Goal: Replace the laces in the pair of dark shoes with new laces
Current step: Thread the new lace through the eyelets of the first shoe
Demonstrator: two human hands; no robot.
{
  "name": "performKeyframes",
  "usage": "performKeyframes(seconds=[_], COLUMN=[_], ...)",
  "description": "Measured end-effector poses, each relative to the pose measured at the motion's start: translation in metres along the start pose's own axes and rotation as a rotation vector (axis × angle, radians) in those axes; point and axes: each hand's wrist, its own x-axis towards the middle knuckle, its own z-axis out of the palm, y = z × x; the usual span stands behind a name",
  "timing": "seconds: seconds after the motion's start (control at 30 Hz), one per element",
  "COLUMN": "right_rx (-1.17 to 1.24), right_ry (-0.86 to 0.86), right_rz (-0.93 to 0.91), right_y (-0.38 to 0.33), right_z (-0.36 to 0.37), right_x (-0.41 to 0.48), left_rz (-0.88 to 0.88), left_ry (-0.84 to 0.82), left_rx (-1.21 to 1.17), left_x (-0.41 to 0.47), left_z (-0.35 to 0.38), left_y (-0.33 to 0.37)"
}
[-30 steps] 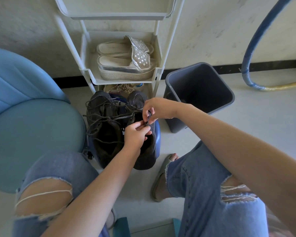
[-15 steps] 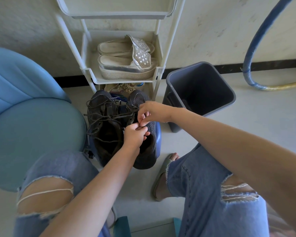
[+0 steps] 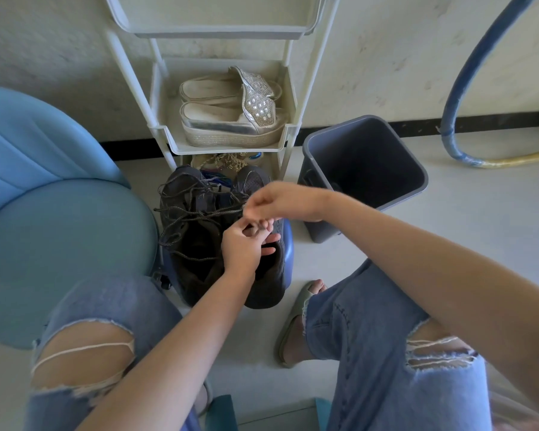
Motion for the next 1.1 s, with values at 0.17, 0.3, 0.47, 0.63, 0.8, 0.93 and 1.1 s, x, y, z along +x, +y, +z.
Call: performKeyframes(seconds=[0.17,0.3,0.47,0.63,0.8,0.93,1.1], right_rx=[0.568,0.460,0.162,0.061,0.039,0.033,0.080], right_ry=[0.026,0.196,0.318,0.241,0.136,0.086,-0.126], right_rz=[-0.050,-0.020,0.222,0.489,0.496,0.498,0.471], right_y=[0.000,0.010,0.024,0.026,0.022,0.022,0.022], right_z=[-0.021,-0.024,-0.022,-0.020,-0.012,-0.012,-0.016], right_x=[-0.004,-0.002,-0.001,-0.001,0.000,0.003,-0.003], left_rz=[0.183,0.203,0.251,0.406,0.454,0.313,0.279], left_ry=[0.067,0.076,-0.062,-0.090,-0.090,-0.024,0.011], left_rx=[0.187,0.205,0.384,0.673,0.783,0.425,0.209], left_x=[-0.008,-0.008,-0.008,-0.008,-0.008,-0.007,-0.023], left_z=[-0.001,-0.003,-0.009,-0.009,-0.008,-0.014,-0.025], left_y=[0.000,0.007,0.011,0.013,0.012,0.020,0.029])
